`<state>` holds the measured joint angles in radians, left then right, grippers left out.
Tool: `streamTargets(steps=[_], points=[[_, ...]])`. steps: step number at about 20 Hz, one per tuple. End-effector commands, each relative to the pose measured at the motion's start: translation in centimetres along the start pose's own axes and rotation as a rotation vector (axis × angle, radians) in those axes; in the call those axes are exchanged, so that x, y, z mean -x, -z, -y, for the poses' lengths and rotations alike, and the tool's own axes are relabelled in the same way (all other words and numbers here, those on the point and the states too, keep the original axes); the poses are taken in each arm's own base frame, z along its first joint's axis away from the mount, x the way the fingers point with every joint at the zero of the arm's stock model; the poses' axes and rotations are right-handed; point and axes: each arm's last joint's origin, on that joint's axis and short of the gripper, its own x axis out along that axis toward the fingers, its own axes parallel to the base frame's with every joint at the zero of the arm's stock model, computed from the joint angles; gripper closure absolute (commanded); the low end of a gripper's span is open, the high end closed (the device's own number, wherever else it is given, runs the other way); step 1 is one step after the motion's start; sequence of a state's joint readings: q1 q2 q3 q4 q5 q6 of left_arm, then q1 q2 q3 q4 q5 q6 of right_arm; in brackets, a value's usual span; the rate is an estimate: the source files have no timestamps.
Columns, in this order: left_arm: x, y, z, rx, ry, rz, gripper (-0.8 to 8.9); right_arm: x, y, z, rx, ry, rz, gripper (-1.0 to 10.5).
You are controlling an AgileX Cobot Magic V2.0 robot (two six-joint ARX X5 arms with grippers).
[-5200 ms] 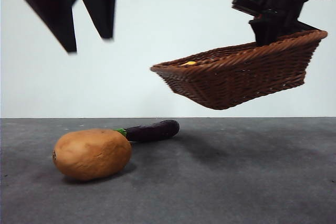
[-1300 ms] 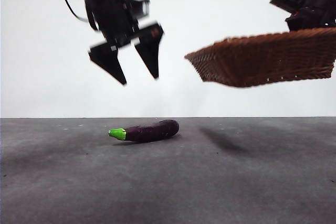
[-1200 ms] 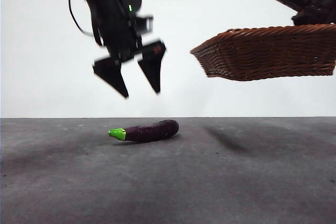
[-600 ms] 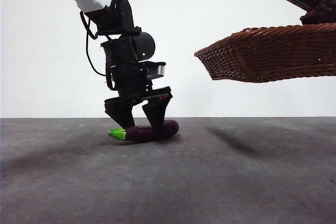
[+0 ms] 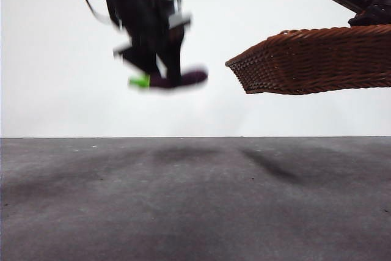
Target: Help me put the vegetables on the table into the basket
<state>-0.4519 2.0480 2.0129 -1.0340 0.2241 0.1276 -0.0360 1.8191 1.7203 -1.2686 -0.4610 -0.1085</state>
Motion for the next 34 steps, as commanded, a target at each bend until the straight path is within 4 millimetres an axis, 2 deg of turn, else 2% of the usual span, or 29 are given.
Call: streamTargets(steps=[1, 3, 5, 7, 9, 13, 16, 17, 19, 20, 22, 24, 25, 27, 30, 34], points=[[4.2, -0.1, 1.8, 0.056, 0.082, 0.085, 8.23, -0.5, 0.1, -0.9, 0.004, -0.024, -0.021, 9.6], [7.8, 0.3, 3.9, 0.018, 0.16, 0.146, 8.23, -1.1, 0.1, -2.3, 0.024, -0.035, -0.037, 9.6], [8.9, 0.5, 5.3, -0.004, 0.254, 0.15, 8.23, -1.9, -0.1, -4.0, 0.062, -0.045, -0.033, 9.6], [8.2, 0.6, 5.5, 0.031, 0.351, 0.117, 8.22, -2.9, -0.3, -6.1, 0.103, -0.059, -0.027, 9.6], [7.0, 0.4, 5.6, 0.064, 0.369, 0.086, 8.22, -3.8, -0.1, -8.3, 0.147, -0.069, -0.039, 9.6], [6.0, 0.4, 5.5, 0.091, 0.317, 0.058, 8.22, -5.3, 0.5, -11.9, 0.222, -0.041, -0.046, 9.6], [5.9, 0.7, 5.6, 0.12, 0.294, 0.023, 8.12, -5.9, 0.9, -13.5, 0.257, -0.032, -0.051, 9.6], [5.8, 0.9, 5.5, 0.138, 0.242, 0.0, 7.72, -6.0, 1.0, -13.7, 0.258, -0.035, -0.052, 9.6], [5.8, 1.1, 5.2, 0.189, 0.145, -0.018, 5.55, -6.0, 1.0, -13.7, 0.246, -0.035, -0.052, 9.6], [5.8, 1.0, 5.2, 0.213, 0.137, -0.014, 4.98, -6.0, 1.0, -13.7, 0.243, -0.034, -0.053, 9.6], [5.8, 0.8, 5.2, 0.265, 0.14, 0.008, 4.79, -6.0, 1.1, -13.6, 0.237, -0.033, -0.061, 9.6], [5.8, 0.6, 5.4, 0.295, 0.145, 0.02, 2.39, -6.0, 1.1, -13.6, 0.236, -0.032, -0.065, 9.6], [5.7, 0.6, 5.6, 0.287, 0.148, 0.024, 1.86, -5.9, 1.1, -13.6, 0.235, -0.032, -0.067, 9.6], [5.7, 0.5, 6.0, 0.262, 0.151, 0.031, 1.85, -5.9, 1.1, -13.6, 0.237, -0.031, -0.065, 9.6], [6.8, 1.1, 6.1, 0.184, 0.148, 0.008, 1.85, -5.9, 1.0, -13.3, 0.244, -0.012, -0.06, 9.6], [11.1, 3.2, 6.7, 0.069, 0.051, -0.03, 1.85, -5.2, 0.3, -11.5, 0.211, 0.005, -0.029, 9.6]])
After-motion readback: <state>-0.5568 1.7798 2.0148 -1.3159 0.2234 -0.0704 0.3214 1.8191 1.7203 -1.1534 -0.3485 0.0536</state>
